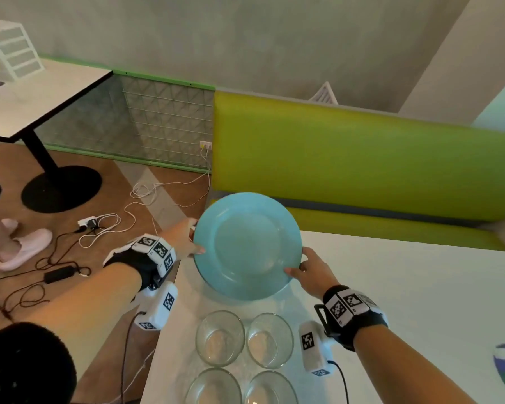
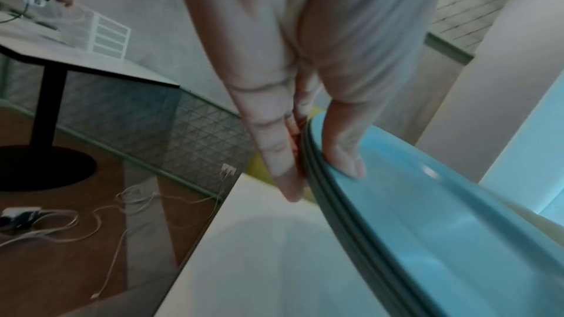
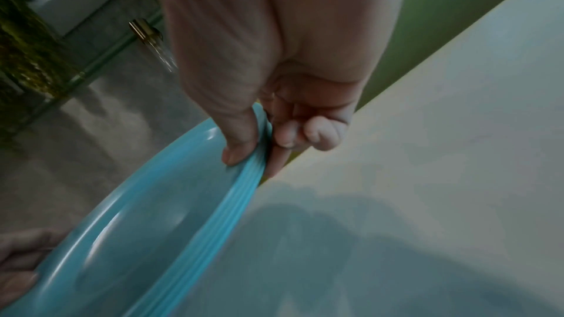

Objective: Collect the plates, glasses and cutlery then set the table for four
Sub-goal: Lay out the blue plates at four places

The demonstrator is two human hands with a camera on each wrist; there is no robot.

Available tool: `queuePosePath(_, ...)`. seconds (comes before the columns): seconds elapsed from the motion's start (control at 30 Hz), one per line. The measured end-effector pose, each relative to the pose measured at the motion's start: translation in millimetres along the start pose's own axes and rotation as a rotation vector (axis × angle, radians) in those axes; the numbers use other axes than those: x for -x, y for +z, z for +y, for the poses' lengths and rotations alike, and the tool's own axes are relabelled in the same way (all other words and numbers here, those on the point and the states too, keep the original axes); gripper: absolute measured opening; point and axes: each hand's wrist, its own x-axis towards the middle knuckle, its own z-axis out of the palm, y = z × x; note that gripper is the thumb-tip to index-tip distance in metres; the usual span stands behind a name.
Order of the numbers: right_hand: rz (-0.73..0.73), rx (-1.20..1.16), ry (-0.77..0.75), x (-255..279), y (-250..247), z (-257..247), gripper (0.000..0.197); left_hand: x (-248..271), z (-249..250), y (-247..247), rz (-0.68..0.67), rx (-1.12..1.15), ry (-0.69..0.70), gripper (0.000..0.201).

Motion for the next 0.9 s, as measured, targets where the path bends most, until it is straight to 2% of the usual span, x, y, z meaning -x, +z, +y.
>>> queuePosePath(0.13,0.122,-0.023,-0.065,29.1,-27.8,-19.0,0.057,25.0,28.7,-27.2,0.041,0.058,0.104,0.065)
queuePosePath(0.23,0.193,-0.051,-0.085,62.3,-47.4,-27.8,0.056,53.7,40.8,-35.9,0.043,0.161,0.171,0.057)
queuePosePath(0.37,0.238,-0.16,-0.067,132.9,-61.9,-27.1,0.051,106.7,44.7,-32.8,-0.028,0.254,0.229,0.04)
queuePosePath(0.5,0.278,-0.244,-0.024,219.6,-61.7,-14.8,0.044,169.6,45.3,-16.2,-0.115,0.283,0.278,0.01)
queuePosePath(0.6,0.328,-0.25,0.03,270.4,-57.8,5.1,0.041,205.4,46.5,5.5,-0.158,0.29,0.287,0.017)
queuePosePath(0.73,0.433,-0.366,0.106,334.0,-54.8,43.6,0.041,243.5,49.1,45.9,-0.247,0.297,0.31,0.01)
queuePosePath(0.9,0.548,-0.528,0.191,386.7,-54.5,91.8,0.032,280.2,54.4,104.9,-0.317,0.405,0.296,0.028)
